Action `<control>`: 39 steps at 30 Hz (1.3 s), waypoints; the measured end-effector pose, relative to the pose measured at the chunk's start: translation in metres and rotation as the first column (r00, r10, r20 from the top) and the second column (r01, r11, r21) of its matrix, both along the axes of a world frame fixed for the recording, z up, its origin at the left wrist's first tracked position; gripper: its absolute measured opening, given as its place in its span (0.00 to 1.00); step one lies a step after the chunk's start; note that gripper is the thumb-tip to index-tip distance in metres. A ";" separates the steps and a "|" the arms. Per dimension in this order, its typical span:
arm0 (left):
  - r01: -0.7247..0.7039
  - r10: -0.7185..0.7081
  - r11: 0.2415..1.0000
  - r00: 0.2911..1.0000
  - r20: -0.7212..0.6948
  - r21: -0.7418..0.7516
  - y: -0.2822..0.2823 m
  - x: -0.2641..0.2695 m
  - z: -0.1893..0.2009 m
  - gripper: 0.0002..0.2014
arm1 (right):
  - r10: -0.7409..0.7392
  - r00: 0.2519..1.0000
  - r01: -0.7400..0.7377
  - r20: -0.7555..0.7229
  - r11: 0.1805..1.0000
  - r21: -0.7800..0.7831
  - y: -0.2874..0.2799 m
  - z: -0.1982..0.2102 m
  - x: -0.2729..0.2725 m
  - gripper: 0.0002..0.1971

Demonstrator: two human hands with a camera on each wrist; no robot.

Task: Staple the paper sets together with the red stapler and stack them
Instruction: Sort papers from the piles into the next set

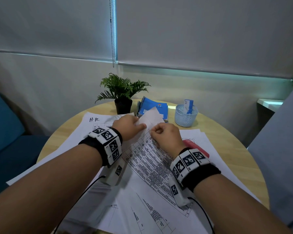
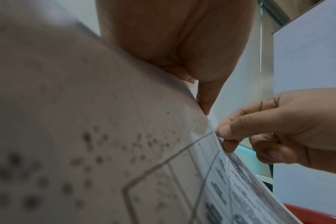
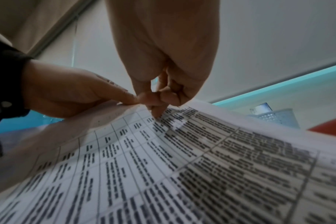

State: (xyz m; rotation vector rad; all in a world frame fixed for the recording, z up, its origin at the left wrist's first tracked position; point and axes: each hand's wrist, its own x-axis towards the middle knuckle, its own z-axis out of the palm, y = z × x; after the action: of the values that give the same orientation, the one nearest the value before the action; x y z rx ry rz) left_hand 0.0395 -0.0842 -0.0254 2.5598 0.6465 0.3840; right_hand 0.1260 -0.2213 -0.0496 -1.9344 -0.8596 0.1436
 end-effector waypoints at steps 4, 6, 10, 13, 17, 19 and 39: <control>0.007 -0.006 1.000 1.000 -0.015 0.021 -0.003 0.000 0.000 0.18 | -0.020 1.000 0.020 0.022 1.000 -0.010 0.004 0.005 -0.001 0.02; -0.002 0.003 0.999 1.000 -0.023 0.047 -0.004 0.000 0.001 0.19 | -0.010 1.000 0.010 -0.010 1.000 -0.012 0.004 0.008 -0.002 0.01; -0.004 0.007 0.997 0.999 -0.043 0.079 -0.003 0.000 0.001 0.20 | 0.003 1.000 -0.004 -0.029 0.999 -0.039 0.004 0.010 -0.005 0.02; -0.001 0.002 0.999 0.999 -0.034 0.049 -0.003 0.000 -0.001 0.18 | -0.029 0.999 0.030 0.024 0.999 -0.037 0.007 0.005 -0.004 0.02; 0.000 0.000 1.000 1.000 -0.004 0.009 -0.002 0.002 -0.004 0.18 | -0.030 0.999 0.028 0.035 0.999 0.036 0.009 0.001 -0.005 0.04; 0.005 -0.004 1.000 1.000 -0.018 0.021 -0.001 0.003 -0.003 0.18 | -0.011 0.999 0.008 0.045 0.998 0.065 0.009 -0.002 -0.005 0.05; -0.001 0.007 0.998 0.996 -0.094 0.068 -0.007 0.004 0.006 0.21 | 0.003 0.979 -0.007 0.202 1.000 0.021 0.005 0.000 0.001 0.03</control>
State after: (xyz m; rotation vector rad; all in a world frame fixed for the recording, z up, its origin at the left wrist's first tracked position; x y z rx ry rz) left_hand 0.0440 -0.0909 -0.0190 2.6546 0.6830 0.2925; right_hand 0.1273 -0.2163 -0.0500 -1.9498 -0.9947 -0.0602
